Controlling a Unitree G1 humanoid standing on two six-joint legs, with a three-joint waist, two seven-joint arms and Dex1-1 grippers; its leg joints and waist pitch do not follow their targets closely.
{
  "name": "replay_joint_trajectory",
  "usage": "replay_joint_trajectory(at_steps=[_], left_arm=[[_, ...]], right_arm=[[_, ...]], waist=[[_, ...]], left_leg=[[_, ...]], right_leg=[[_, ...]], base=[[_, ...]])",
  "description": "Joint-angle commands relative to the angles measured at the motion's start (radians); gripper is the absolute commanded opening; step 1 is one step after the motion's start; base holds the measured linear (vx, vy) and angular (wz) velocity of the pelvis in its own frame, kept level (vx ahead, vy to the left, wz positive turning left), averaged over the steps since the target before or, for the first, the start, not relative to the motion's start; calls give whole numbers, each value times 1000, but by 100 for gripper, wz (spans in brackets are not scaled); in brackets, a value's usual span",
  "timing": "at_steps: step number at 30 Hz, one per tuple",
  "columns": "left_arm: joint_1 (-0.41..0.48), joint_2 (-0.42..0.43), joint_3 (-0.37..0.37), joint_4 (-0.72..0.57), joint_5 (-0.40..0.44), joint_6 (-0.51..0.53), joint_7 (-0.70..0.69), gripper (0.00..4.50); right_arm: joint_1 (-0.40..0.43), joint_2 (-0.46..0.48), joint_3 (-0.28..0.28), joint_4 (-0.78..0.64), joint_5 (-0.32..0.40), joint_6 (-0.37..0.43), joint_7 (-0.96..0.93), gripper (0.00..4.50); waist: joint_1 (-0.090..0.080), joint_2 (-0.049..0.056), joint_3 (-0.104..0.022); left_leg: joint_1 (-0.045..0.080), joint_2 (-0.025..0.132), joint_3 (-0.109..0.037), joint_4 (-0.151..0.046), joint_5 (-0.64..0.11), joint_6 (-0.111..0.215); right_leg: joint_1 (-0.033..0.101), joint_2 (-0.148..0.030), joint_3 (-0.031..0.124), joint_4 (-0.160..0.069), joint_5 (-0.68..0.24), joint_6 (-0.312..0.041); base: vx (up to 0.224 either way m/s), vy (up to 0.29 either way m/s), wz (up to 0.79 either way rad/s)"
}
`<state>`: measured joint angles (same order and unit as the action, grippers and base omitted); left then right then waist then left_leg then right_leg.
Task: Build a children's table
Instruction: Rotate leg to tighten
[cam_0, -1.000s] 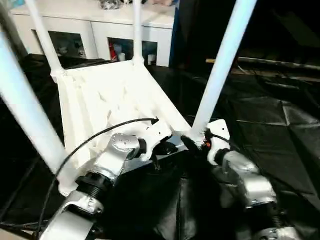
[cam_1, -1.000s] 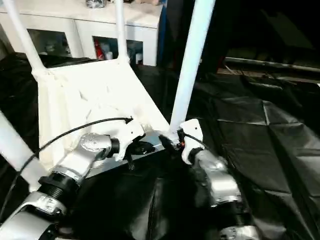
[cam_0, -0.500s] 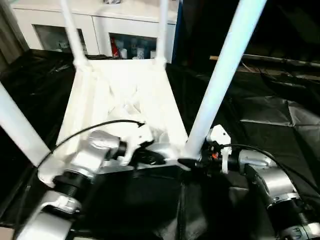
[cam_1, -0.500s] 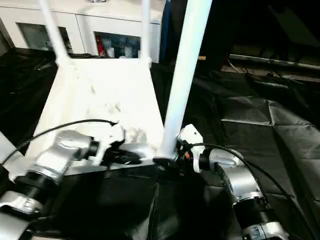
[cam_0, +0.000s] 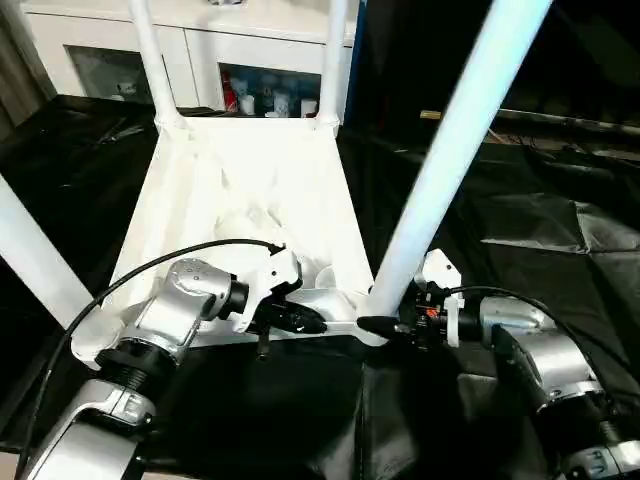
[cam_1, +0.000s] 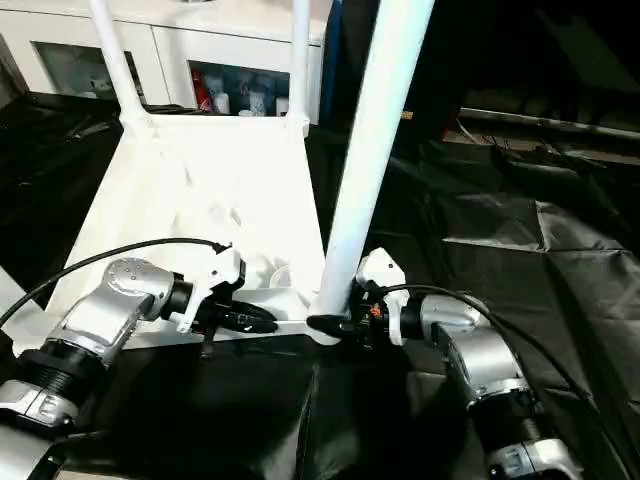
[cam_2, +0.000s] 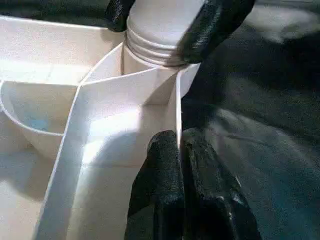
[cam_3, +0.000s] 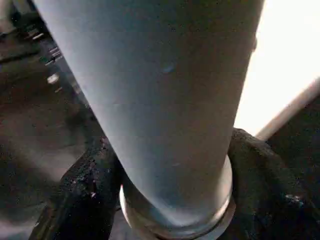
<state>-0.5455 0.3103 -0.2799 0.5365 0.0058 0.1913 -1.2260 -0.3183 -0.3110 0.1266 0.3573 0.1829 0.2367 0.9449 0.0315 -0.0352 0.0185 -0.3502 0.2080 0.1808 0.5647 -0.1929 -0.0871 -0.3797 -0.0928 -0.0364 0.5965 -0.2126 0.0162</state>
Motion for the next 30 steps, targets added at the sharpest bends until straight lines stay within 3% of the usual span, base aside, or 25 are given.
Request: replay_joint_trajectory(at_steps=[1,3,6,9,11,14,15,18,20,24,30], left_arm=[[4,-74,-15,71,29,4,147,0],[-5,-113,-13,94,45,5,218,0],[-13,-178,-22,113,63,15,308,0],[-9,-237,-41,108,74,30,356,0],[-8,-248,-45,106,77,32,362,0],[-6,-266,-62,107,86,19,342,0],[-7,-265,-62,108,87,17,339,0],[-6,-239,-54,103,80,11,299,0],[-4,-208,-49,94,68,8,257,0],[-2,-143,-38,79,45,9,169,0],[1,-62,-31,55,8,-3,21,0]], right_arm=[[9,61,8,47,-48,34,-151,268],[20,107,-6,56,-57,48,-239,268],[29,185,-31,70,-77,69,-395,267],[24,246,-39,85,-101,70,-519,267],[22,256,-36,88,-108,65,-537,267],[6,291,-36,94,-119,21,-567,267],[6,292,-36,90,-115,17,-561,302],[5,280,-47,70,-89,26,-525,339],[4,239,-17,42,-78,25,-429,351],[5,121,45,-6,-66,19,-228,351],[2,0,53,-31,-46,-6,-28,351]], waist=[[-4,-2,-28],[-5,-5,-25],[-6,-3,-25],[-7,5,-27],[-7,4,-29],[-9,12,-29],[-10,10,-30],[-9,12,-30],[-7,12,-33],[-5,8,-35],[-4,7,-37]], left_leg=[[3,22,2,-69,-233,31],[4,20,-3,-73,-283,-3],[4,19,-4,-75,-304,-6],[2,18,-7,-77,-301,-15],[1,17,-6,-76,-301,-8],[0,16,-6,-77,-310,-6],[-1,15,-5,-76,-310,-2],[-1,16,-5,-77,-308,2],[-4,16,-6,-78,-302,7],[-6,16,-1,-70,-248,36],[-8,19,1,-64,-174,67]], right_leg=[[28,-36,28,-73,-190,-230],[23,-39,29,-85,-322,-179],[16,-37,31,-93,-369,-142],[16,-36,31,-94,-361,-128],[16,-34,31,-93,-344,-126],[14,-33,31,-95,-334,-123],[16,-32,31,-95,-328,-121],[15,-31,31,-94,-308,-126],[21,-32,29,-92,-293,-130],[27,-31,29,-83,-191,-160],[33,-32,26,-68,-77,-216]], base=[[0,0,0],[0,0,0],[0,0,0],[0,0,0],[0,0,0],[0,0,0],[0,0,0],[0,0,0],[0,0,0],[0,0,0],[0,0,0]])
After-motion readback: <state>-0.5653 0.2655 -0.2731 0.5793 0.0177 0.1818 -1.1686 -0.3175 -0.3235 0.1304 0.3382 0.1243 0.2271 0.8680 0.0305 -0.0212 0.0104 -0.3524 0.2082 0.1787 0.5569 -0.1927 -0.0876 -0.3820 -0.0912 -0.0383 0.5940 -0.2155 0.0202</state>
